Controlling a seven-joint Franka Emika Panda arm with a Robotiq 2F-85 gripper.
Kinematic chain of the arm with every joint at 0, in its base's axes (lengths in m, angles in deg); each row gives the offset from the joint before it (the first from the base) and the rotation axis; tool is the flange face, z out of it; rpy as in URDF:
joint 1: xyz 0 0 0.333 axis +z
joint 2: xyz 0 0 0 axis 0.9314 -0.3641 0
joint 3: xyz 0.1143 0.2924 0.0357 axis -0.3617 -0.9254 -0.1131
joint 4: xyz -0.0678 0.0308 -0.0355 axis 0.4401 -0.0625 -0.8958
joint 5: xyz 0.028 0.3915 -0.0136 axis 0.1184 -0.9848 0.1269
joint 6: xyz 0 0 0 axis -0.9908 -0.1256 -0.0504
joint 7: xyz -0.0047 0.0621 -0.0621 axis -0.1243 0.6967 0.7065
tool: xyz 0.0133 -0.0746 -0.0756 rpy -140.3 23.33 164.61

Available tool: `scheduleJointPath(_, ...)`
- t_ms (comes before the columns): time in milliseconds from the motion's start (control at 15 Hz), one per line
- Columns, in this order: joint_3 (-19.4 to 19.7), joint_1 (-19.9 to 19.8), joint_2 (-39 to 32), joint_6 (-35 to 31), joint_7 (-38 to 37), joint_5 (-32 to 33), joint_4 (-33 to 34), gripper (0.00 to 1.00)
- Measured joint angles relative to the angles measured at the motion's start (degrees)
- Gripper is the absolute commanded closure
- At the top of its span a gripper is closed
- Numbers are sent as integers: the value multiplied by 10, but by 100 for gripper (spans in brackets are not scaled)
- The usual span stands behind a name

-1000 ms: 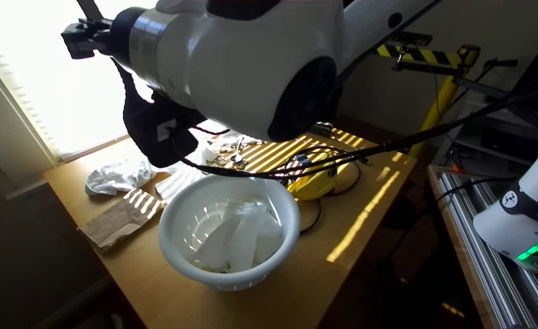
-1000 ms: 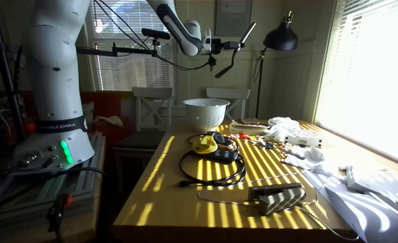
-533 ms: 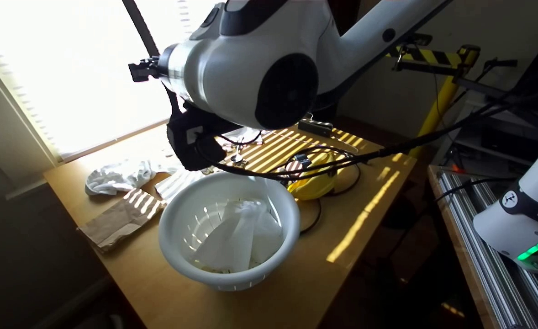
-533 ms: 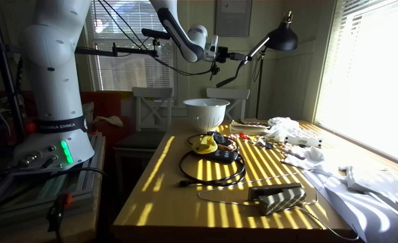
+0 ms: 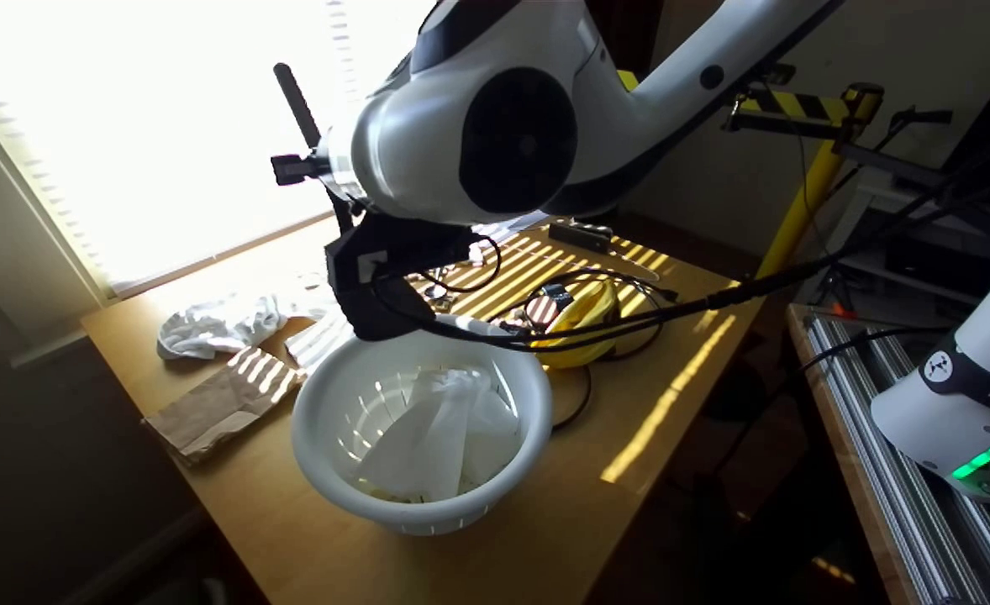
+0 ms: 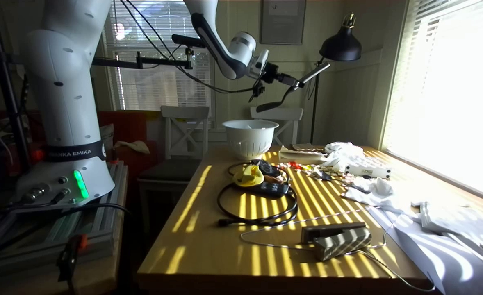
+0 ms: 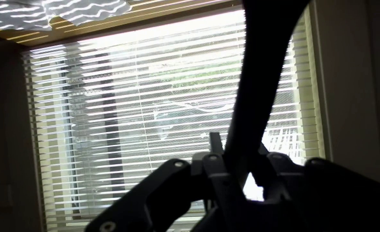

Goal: Pick up the spatula and scoop up the white blocks then put them into the colander

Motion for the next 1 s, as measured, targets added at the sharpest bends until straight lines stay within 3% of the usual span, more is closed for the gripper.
scheduleJointPath(333, -26, 14, -1, -72, 55, -5, -26, 94)
scheduleJointPath(867, -26, 44, -66, -65, 67, 6, -34, 94)
scheduleJointPath(933, -26, 47, -77, -59, 67, 11, -31, 52)
scheduleJointPath(1000, -25, 49, -87, -50, 67, 16, -28, 50)
